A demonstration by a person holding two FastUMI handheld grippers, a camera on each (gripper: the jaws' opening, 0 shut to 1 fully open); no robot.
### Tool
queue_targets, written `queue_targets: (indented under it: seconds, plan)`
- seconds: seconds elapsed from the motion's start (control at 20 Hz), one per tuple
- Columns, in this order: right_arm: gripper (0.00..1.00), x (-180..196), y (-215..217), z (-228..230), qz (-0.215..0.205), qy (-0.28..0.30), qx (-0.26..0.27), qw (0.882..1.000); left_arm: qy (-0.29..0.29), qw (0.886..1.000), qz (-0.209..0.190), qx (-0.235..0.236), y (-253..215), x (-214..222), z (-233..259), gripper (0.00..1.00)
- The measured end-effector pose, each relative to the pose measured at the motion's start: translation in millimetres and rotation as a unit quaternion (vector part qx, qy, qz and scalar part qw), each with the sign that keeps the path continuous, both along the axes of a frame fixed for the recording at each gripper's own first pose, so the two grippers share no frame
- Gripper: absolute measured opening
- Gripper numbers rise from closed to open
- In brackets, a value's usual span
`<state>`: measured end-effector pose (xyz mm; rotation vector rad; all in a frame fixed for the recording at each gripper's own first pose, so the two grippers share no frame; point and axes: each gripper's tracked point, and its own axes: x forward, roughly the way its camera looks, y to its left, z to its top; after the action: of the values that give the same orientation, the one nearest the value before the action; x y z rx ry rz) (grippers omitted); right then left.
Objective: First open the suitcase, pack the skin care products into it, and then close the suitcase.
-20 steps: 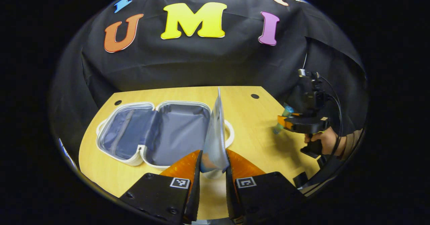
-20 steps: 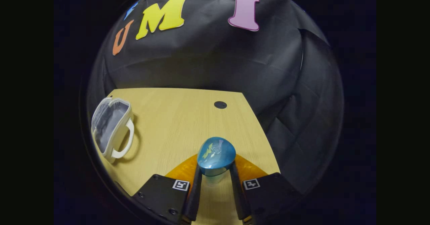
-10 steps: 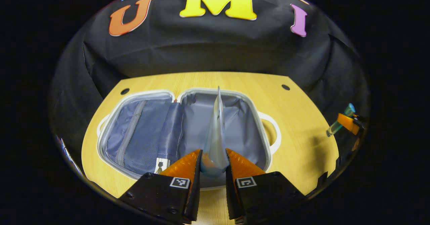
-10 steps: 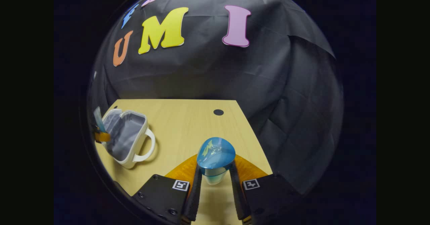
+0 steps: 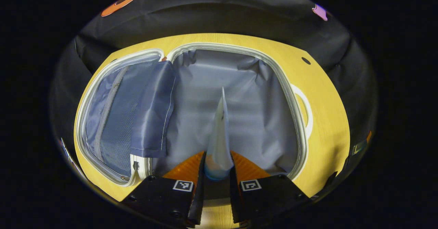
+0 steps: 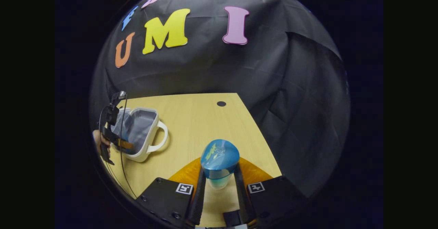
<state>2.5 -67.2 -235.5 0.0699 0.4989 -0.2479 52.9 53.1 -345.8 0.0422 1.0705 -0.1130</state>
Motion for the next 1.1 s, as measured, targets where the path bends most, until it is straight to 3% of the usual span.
queue_targets:
  seconds: [0.25,0.35,0.4,0.65,0.7,0.75,0.8,0.95,1.1]
  plan:
    - [0.41,1,-5,5,-0.004,0.0,0.0,1.0,0.012,1.0,0.007,0.006,2,11,-5,0.37]
    - [0.41,3,0,7,0.003,0.0,-0.003,1.0,0.013,1.0,0.013,0.002,2,13,-5,0.41]
    - [0.41,4,1,6,0.007,0.002,-0.004,1.0,0.015,1.0,0.012,0.003,1,14,-6,0.36]
    - [0.41,15,21,11,0.033,-0.003,-0.009,0.999,0.015,1.0,0.013,0.007,0,13,-5,0.38]
    - [0.41,20,29,14,0.042,-0.005,-0.01,0.999,0.013,1.0,0.012,-0.002,-4,12,-5,0.31]
    - [0.41,25,38,16,0.052,-0.007,-0.011,0.999,0.004,1.0,0.011,-0.015,-9,14,-4,0.43]
    - [0.41,30,47,18,0.062,-0.009,-0.011,0.998,-0.003,1.0,0.014,-0.024,-12,12,-1,0.48]
    - [0.41,48,79,25,0.094,-0.013,-0.011,0.995,-0.025,0.999,0.017,-0.042,-16,4,17,1.0]
    - [0.41,70,115,39,0.127,-0.026,-0.017,0.991,-0.084,0.995,0.004,-0.046,-15,-1,56,1.0]
